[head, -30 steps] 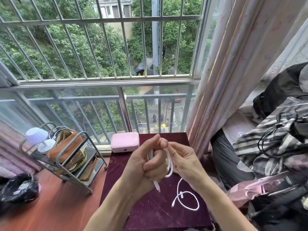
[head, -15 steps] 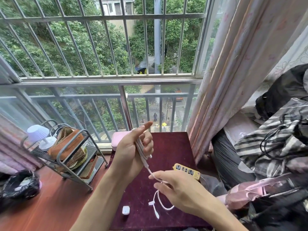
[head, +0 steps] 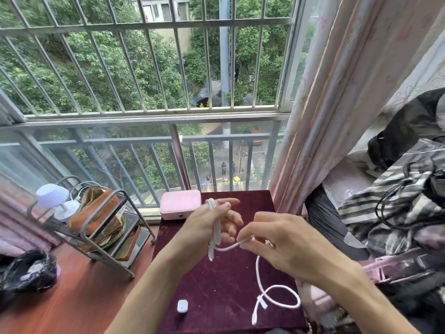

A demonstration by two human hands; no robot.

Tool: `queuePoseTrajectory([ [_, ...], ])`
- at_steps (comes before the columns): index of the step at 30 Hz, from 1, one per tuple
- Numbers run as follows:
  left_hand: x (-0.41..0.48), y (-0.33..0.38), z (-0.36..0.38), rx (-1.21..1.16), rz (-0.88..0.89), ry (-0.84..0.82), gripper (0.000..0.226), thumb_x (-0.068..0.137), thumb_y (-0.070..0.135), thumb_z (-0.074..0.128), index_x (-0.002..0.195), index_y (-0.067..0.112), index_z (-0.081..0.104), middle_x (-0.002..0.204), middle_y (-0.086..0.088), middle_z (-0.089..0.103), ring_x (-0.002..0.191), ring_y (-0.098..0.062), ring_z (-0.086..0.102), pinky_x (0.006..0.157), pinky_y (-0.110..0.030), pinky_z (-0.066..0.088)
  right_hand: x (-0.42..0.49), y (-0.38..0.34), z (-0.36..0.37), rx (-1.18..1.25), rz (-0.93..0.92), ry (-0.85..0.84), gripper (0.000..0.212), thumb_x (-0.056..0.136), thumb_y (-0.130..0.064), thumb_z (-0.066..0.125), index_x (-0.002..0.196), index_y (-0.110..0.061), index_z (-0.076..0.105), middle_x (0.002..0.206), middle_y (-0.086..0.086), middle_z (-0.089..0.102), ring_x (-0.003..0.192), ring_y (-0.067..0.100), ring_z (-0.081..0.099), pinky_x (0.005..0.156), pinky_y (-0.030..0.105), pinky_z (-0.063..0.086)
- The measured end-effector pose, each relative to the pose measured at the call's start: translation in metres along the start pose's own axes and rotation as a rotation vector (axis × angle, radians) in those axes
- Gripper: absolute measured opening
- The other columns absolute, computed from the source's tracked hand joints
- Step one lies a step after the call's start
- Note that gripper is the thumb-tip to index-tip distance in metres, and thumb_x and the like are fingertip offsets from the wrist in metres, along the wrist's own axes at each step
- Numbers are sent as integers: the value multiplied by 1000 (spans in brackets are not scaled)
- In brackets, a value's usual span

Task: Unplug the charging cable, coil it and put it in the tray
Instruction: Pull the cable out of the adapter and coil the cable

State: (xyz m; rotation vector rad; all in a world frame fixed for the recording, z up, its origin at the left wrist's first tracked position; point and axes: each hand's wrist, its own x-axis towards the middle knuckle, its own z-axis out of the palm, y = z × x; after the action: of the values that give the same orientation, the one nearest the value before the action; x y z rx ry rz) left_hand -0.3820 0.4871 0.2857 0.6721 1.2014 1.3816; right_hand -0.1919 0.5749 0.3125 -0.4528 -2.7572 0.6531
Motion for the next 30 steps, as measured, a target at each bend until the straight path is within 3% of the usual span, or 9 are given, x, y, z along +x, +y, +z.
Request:
queuePoseTrajectory([
  [3,-3,-4,8,172,-3,-114,29,108,24,50,125,3,60,89,-14,69,75,-24,66,69,-31,58,8,-1,-14,-5,-31,46,13,90,-46,80,95,-35,77,86,-23,62,71,1,61,63,12,45],
  [5,-6,-3,17,289,8,-218,32,108,34,47,109,6,64,82,-11,69,63,-21,65,62,-26,56,14,2,-20,-2,-54,69,19,86,-49,82,92,-34,72,85,-19,64,73,4,62,63,19,49],
  [7,-10,-3,24,357,7,-285,43,109,40,42,87,13,66,66,1,67,44,-10,53,46,-18,42,19,6,-24,10,-56,76,24,83,-53,82,91,-35,68,79,-20,59,73,6,59,62,18,46],
  [10,-11,-5,28,313,-32,-329,57,109,46,37,64,19,59,46,9,47,39,-9,29,46,-36,15,24,17,-26,93,-45,33,28,80,-53,85,90,-35,67,74,-15,56,69,9,55,59,16,41],
  [15,-12,-10,27,65,-217,-488,68,101,65,24,105,10,64,47,6,33,38,-6,17,41,-26,12,31,32,-33,558,-12,-130,22,82,-35,92,95,-30,76,76,-5,65,69,1,58,64,16,48],
  [21,-19,-6,31,-72,-179,-557,52,102,59,33,79,17,53,43,6,26,35,-8,16,36,-22,13,39,51,-18,819,-31,-91,21,89,-2,83,94,-22,80,75,-10,71,66,-2,62,63,11,49],
  [24,-23,-5,31,-82,-134,-558,49,106,52,31,71,19,41,44,6,23,35,-11,14,36,-27,9,35,50,3,1040,5,-47,5,90,-22,84,93,-24,82,78,-7,75,68,2,67,65,14,53],
  [26,-25,-4,32,-96,-108,-565,48,106,51,34,69,20,38,43,4,21,34,-10,15,36,-29,7,32,50,15,1129,58,16,22,87,-42,84,92,-21,82,76,-1,73,67,7,65,64,19,52],
  [30,-25,-5,32,-108,-69,-552,51,103,57,40,70,18,37,44,2,19,34,-10,16,38,-29,9,29,52,30,1139,88,149,28,89,-47,83,94,-19,82,78,0,72,70,23,60,67,32,49],
])
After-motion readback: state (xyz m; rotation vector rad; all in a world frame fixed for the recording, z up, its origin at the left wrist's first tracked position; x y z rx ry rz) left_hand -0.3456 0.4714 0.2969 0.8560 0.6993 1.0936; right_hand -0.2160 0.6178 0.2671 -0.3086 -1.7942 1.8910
